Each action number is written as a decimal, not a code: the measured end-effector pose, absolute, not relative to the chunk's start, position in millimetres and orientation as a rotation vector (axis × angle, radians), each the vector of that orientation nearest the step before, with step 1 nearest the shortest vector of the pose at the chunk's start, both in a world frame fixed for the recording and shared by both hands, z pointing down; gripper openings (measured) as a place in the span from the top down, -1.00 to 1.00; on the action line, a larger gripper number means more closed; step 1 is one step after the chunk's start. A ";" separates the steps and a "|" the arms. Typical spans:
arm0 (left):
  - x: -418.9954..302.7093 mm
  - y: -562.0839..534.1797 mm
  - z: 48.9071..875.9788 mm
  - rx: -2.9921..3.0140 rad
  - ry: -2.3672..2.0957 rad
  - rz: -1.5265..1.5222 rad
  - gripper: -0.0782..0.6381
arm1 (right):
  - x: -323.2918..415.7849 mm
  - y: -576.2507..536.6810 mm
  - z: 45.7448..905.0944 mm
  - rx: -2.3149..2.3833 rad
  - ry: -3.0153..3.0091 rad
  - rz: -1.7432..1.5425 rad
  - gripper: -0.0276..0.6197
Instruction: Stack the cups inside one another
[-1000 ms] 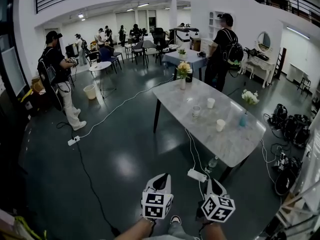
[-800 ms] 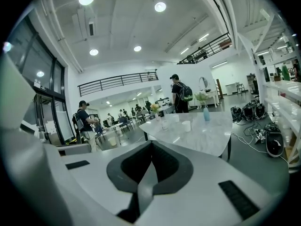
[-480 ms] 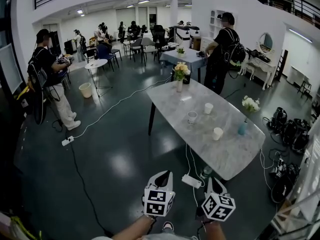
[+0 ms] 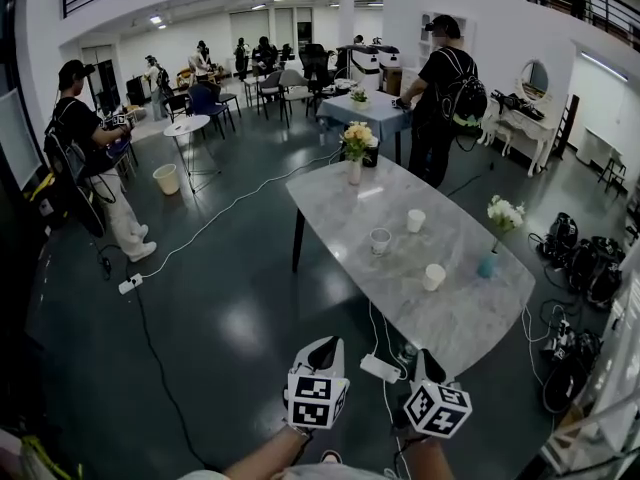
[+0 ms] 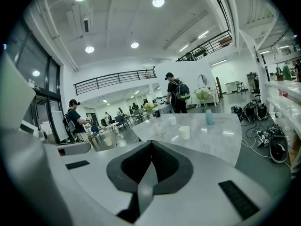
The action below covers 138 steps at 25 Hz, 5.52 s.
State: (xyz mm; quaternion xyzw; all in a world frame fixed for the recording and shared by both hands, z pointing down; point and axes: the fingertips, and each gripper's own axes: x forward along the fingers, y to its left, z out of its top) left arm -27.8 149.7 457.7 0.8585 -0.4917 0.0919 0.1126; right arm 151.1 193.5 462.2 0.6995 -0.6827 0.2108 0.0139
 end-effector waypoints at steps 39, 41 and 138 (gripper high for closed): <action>24.0 -24.1 460.9 2.705 -1.188 0.348 0.79 | 187.6 64.9 485.4 2.355 -1.896 0.787 0.89; 23.1 -41.6 460.3 2.720 -1.176 0.359 0.79 | 188.2 49.3 484.3 2.374 -1.875 0.794 0.89; 21.2 -238.0 588.6 2.451 -1.080 0.741 0.79 | 255.9 -206.1 578.5 2.335 -1.714 0.971 0.50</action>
